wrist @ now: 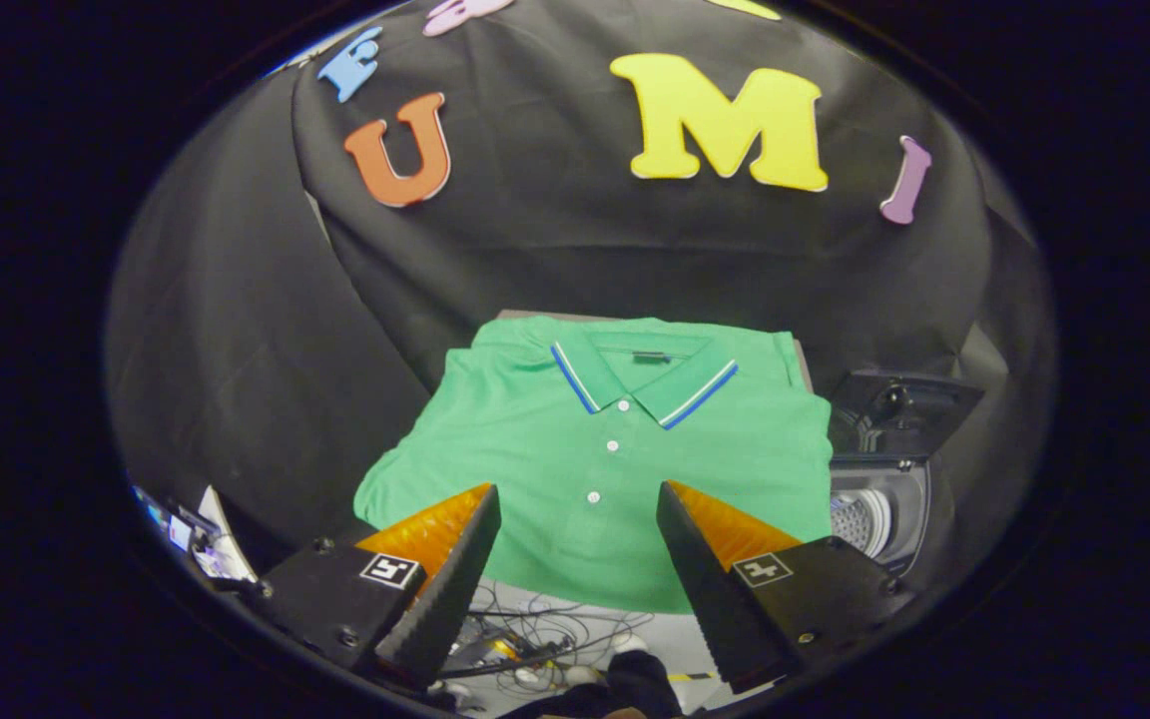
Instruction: Put the clothes into the washing machine and then close the washing machine lid.
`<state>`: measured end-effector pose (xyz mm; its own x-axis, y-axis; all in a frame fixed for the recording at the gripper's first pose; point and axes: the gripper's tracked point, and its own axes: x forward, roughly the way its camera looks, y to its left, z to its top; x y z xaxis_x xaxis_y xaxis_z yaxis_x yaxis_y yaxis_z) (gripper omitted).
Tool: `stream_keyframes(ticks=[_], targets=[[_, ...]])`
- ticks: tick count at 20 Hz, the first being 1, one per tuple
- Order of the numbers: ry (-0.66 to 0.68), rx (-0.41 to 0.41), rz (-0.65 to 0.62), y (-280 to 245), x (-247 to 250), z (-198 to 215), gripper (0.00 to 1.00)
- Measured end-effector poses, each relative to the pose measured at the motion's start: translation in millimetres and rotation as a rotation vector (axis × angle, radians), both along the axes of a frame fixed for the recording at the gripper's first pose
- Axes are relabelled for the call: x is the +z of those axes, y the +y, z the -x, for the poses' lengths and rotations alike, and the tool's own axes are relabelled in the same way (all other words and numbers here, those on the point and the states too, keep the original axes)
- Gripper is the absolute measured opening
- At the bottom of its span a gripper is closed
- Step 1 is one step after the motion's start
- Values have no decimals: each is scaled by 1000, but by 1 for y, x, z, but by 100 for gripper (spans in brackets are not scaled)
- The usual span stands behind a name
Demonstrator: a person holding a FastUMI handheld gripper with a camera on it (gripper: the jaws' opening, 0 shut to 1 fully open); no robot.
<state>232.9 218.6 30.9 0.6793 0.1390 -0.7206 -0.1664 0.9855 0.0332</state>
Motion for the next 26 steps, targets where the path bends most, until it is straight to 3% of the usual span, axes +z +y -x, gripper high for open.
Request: stream_keyframes(ticks=[3, 7, 13, 15, 18, 21, 25, 26], targets=[[164, -28, 54, -4, -19, -20, 99], [281, -74, 97, -5, -28, -46, 98], [528, -102, 167, 4, -67, -36, 92], [495, -115, 175, 8, -68, -40, 88], [490, -105, 186, 9, -67, -42, 77], [506, -146, 151, -1, -63, -51, 49], [514, -127, 36, -5, -60, -54, 10], [518, -128, 15, -7, -57, -53, 7]])
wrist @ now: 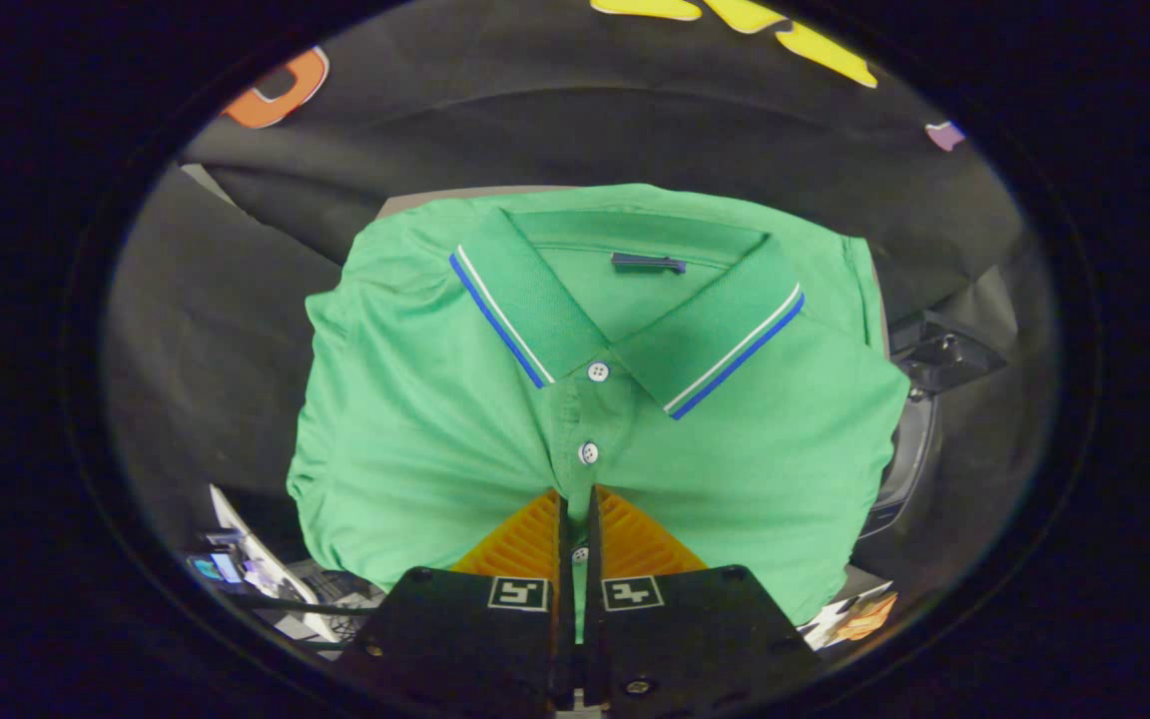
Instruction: Put the clothes into the washing machine and then close the washing machine lid.
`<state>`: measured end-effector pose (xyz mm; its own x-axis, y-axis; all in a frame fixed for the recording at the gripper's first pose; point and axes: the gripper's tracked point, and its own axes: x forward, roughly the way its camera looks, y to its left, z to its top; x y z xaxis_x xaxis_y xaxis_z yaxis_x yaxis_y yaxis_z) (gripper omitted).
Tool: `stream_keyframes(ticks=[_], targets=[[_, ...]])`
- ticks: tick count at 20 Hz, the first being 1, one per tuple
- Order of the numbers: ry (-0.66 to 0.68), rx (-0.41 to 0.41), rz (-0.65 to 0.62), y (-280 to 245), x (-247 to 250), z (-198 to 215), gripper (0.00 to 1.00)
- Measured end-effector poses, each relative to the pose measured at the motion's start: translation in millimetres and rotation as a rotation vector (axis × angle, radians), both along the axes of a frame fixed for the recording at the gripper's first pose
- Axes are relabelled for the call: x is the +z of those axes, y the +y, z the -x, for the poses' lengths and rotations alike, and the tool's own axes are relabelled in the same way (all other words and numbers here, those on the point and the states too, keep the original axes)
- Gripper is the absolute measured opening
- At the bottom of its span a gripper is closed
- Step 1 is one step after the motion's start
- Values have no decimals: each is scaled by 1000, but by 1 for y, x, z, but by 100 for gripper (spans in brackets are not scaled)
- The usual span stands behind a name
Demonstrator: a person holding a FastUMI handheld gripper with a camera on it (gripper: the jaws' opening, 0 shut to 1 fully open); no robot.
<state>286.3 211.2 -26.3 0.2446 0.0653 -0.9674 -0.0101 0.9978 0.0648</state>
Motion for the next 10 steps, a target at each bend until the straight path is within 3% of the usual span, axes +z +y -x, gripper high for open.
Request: stream_keyframes(ticks=[5, 10], targets=[[-117, 34, -21, 1, 59, 7, 4], [-229, 6, -64, -18, 135, 4, 4]])
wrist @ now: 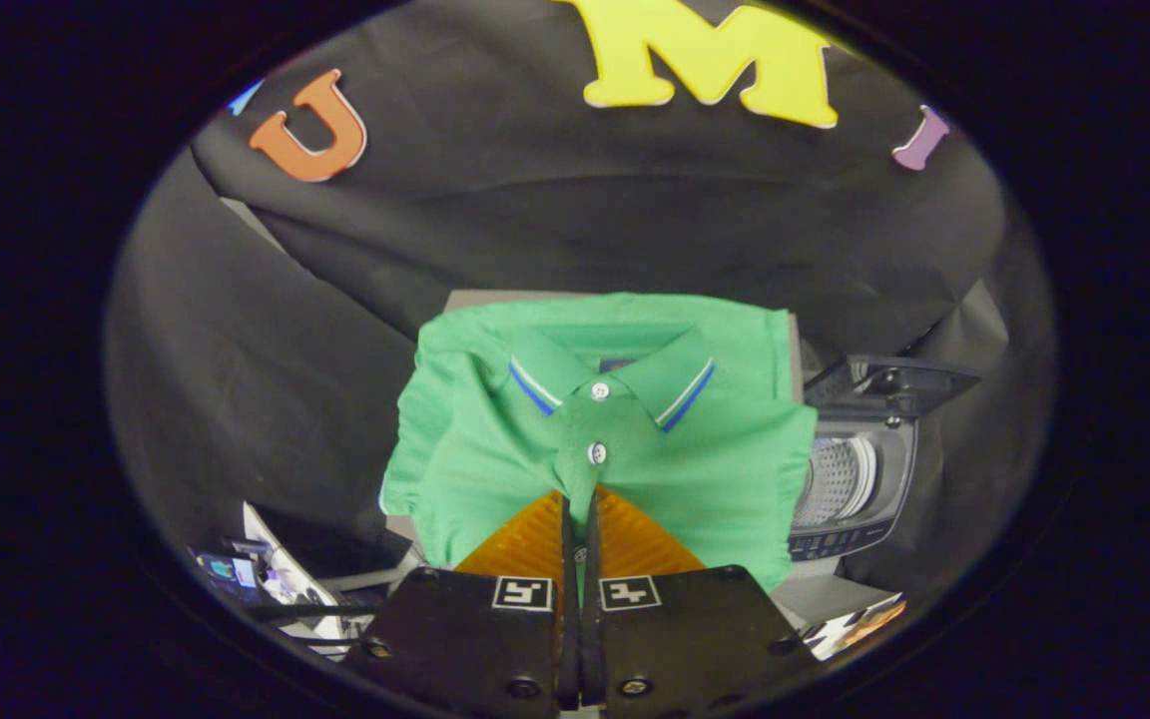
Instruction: Put the clothes into the washing machine and then close the washing machine lid.
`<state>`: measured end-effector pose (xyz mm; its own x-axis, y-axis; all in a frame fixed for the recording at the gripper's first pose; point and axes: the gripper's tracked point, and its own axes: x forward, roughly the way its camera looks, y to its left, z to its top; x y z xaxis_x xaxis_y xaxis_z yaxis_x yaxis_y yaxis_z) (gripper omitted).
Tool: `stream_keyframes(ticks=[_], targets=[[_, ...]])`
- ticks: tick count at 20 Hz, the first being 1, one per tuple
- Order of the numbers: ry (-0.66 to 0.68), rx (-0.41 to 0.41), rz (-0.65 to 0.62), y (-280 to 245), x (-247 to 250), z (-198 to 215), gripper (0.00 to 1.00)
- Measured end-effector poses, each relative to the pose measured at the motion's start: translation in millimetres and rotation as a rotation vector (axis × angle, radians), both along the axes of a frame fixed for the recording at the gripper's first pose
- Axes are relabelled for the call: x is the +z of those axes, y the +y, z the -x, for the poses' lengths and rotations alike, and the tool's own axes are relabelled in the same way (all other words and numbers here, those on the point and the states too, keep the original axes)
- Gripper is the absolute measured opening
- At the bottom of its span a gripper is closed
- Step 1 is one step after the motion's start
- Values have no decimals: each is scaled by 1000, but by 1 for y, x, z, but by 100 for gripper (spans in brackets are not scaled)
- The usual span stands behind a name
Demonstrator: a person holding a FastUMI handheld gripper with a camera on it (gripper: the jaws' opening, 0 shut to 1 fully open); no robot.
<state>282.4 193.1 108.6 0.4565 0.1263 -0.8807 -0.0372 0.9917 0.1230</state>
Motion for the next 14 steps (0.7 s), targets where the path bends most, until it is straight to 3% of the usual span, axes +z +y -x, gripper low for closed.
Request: stream_keyframes(ticks=[14], targets=[[-284, -199, 12, -121, 157, 80, 4]])
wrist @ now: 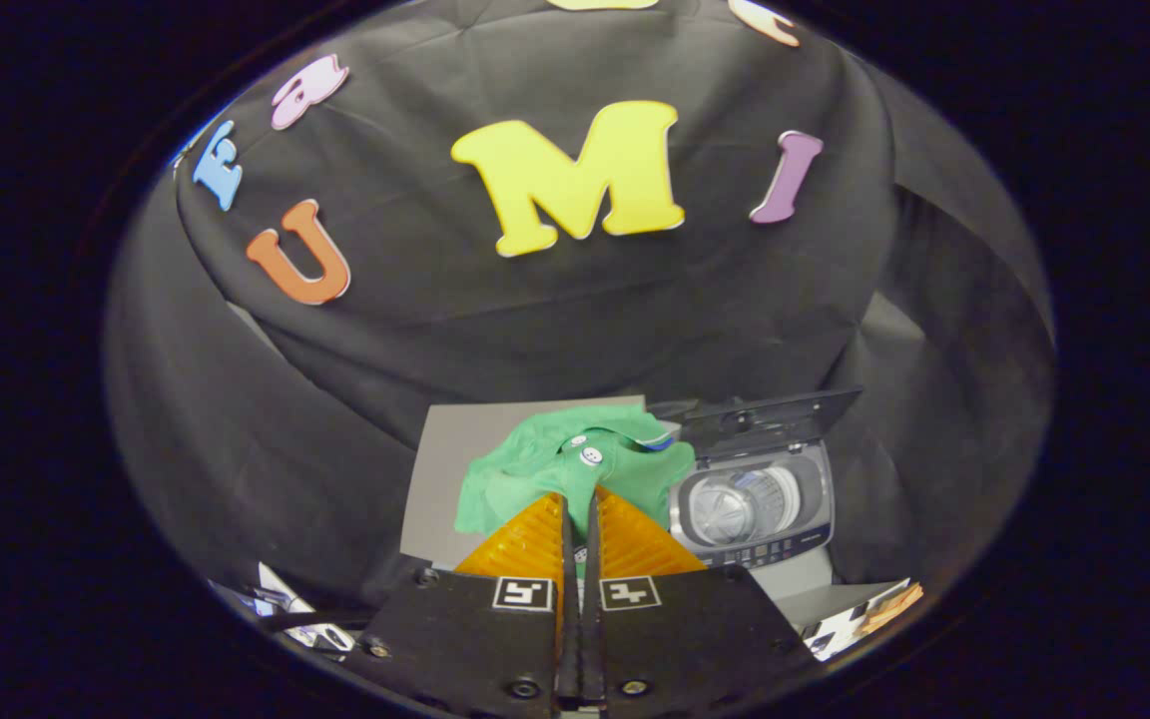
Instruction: Put the clothes into the washing machine and then close the washing machine lid.
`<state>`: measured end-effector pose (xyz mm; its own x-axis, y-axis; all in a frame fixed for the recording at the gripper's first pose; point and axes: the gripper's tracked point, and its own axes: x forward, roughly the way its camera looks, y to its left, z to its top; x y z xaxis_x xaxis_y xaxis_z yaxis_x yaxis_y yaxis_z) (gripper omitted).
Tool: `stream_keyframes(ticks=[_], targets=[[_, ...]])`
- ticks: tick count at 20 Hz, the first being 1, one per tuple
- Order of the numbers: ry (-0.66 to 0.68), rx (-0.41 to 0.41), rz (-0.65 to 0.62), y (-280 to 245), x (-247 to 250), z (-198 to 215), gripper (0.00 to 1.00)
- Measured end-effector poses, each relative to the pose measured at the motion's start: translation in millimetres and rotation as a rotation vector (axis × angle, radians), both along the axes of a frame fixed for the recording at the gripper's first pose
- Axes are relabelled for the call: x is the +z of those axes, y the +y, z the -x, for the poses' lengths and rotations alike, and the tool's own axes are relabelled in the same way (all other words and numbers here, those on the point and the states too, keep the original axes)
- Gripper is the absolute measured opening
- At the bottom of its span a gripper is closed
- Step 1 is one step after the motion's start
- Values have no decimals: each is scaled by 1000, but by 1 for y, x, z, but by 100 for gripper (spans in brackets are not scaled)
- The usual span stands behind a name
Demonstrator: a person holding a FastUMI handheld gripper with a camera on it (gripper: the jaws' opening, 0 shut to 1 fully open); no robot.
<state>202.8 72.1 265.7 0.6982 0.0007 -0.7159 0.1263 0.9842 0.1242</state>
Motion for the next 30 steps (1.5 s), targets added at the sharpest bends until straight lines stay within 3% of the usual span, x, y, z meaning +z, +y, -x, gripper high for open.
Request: stream_keyframes(ticks=[12, 16, 30], targets=[[-100, -223, 64, -140, 24, 44, 4], [-110, -258, 73, -181, 22, 47, 4], [19, -69, -58, -263, -74, -20, 4]])
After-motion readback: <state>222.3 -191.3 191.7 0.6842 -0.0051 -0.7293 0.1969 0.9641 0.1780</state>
